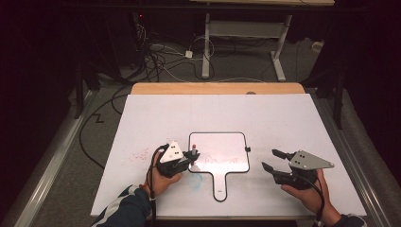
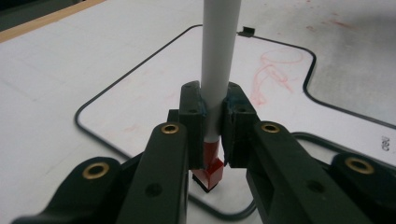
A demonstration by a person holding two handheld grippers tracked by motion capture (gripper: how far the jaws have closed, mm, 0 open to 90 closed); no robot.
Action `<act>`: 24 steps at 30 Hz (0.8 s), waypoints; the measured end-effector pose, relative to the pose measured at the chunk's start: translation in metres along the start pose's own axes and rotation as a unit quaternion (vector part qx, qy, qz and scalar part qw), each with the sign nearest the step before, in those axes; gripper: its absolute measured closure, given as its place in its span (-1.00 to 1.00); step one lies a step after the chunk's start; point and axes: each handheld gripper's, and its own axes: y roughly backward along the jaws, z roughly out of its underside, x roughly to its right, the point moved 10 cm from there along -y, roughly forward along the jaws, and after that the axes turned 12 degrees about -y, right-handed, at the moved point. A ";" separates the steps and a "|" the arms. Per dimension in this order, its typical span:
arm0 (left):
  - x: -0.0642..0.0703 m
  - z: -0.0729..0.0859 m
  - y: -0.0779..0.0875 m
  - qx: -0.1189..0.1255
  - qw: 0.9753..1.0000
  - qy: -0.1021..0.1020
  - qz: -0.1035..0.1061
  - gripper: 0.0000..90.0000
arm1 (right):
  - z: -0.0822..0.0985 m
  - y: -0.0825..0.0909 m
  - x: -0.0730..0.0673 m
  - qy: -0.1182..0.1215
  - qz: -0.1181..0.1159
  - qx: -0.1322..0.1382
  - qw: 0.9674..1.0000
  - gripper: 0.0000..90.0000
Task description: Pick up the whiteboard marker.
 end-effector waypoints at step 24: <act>0.038 -0.049 -0.066 0.005 0.997 -0.057 0.052 0.76 | 0.000 0.002 0.003 0.003 0.001 0.002 1.000 -0.07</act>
